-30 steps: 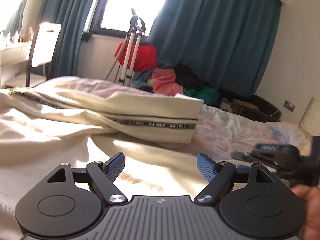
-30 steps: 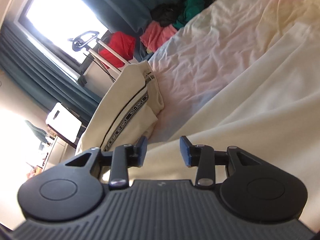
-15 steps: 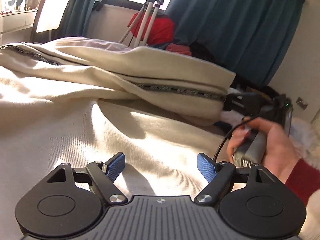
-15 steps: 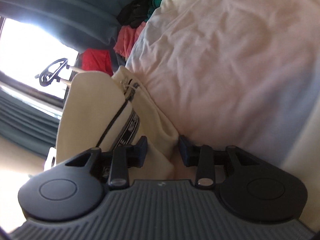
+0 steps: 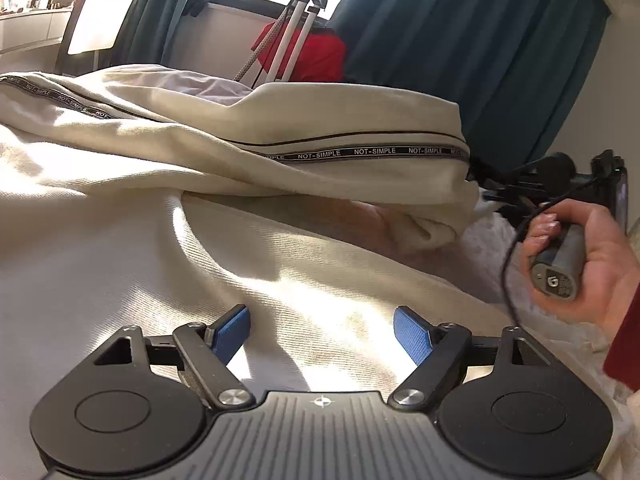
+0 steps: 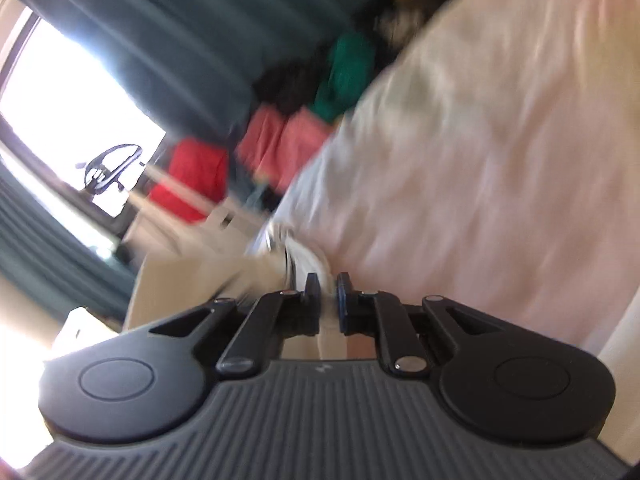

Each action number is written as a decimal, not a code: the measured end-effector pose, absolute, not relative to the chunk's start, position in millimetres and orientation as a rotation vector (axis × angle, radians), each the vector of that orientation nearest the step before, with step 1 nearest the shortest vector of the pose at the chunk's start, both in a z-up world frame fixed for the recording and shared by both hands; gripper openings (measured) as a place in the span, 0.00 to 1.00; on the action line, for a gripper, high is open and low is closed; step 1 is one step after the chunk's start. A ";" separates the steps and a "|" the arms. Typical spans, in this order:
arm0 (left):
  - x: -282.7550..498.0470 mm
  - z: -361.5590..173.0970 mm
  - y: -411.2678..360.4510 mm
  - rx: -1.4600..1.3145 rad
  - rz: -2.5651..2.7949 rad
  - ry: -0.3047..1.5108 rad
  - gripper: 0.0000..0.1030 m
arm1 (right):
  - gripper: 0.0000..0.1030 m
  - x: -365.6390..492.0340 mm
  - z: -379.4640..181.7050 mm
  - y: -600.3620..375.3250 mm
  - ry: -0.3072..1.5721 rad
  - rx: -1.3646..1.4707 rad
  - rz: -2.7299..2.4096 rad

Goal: Fold clothes

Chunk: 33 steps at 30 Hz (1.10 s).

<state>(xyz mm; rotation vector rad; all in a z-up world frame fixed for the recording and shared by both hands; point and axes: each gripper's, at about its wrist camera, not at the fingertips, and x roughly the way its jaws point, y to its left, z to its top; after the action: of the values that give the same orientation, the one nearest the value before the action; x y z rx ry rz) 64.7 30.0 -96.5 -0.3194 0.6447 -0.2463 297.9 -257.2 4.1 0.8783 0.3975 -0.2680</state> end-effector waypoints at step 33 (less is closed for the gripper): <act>67.8 -103.3 17.6 -0.256 -0.261 0.646 0.78 | 0.30 245.4 -69.5 -330.4 0.532 1.101 -0.488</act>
<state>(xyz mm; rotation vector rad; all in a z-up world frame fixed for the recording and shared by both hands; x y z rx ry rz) 67.8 17.6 -103.3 -0.2561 0.6461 -0.2606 245.4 -330.4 -69.5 1.1009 0.5323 -0.4885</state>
